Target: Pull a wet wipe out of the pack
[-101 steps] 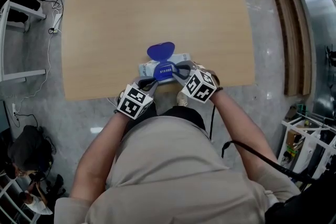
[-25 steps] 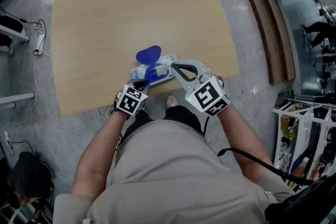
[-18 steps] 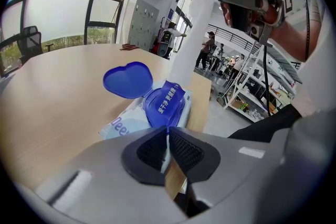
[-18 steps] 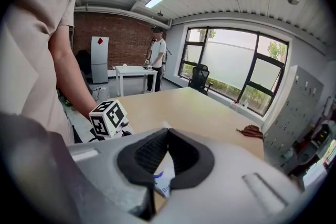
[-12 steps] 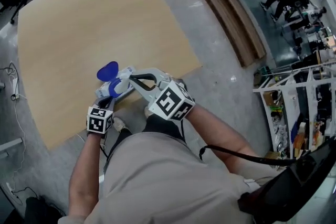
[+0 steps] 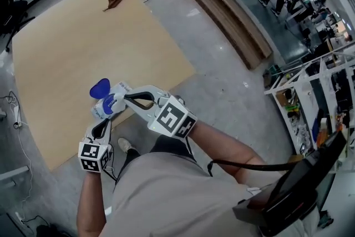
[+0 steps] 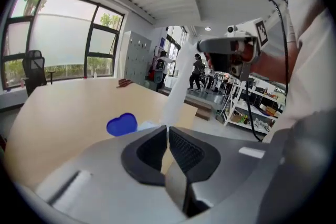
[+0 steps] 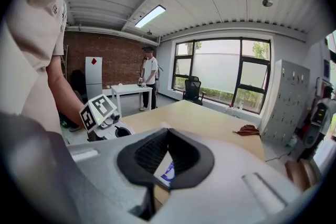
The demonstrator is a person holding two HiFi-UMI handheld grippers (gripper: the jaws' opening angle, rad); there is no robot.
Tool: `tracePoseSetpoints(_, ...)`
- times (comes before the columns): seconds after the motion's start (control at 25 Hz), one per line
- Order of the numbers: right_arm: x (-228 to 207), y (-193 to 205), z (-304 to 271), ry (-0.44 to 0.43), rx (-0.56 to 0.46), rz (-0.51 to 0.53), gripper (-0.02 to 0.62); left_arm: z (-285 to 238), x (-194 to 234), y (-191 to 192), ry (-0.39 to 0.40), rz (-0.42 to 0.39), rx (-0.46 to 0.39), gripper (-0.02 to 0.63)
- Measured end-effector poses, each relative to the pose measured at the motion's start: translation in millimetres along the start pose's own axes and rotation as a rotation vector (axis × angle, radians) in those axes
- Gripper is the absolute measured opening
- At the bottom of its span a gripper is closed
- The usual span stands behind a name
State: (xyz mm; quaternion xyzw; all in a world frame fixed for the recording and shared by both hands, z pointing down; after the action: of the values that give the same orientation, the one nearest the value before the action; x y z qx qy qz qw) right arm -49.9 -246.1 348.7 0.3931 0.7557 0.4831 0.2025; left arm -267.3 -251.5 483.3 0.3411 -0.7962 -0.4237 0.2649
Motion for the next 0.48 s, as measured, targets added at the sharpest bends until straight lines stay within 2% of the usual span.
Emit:
tracePoseSetpoints(0.12, 13, 6, 33, -0.017, -0.036, 0.02, 0.005, 32, -38, -23, -0.04, -0.048, -0.073, 0.015)
tracePoseSetpoints(0.24, 18, 13, 91, -0.04, -0.075, 0.045, 0.005, 55, -100, -57, -0.085, -0.06, -0.128, 0.015)
tracePoseSetpoints(0.48, 30, 64, 185, -0.077, -0.163, 0.062, 0.005, 72, -220, -81, -0.107, 0.014, -0.266, 0.015)
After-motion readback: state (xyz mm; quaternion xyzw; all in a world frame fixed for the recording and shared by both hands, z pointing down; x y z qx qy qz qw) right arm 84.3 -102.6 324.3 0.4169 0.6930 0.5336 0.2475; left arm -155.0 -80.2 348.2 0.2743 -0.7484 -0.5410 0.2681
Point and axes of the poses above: the fingertips, and each gripper's own axes: z backward along the fingers, x to its left, y out of its underside, the point moved 10 cm from there along z, backward along the fingers, and after that the axes turned 4 degrees about -y, right-handed, at the moved point
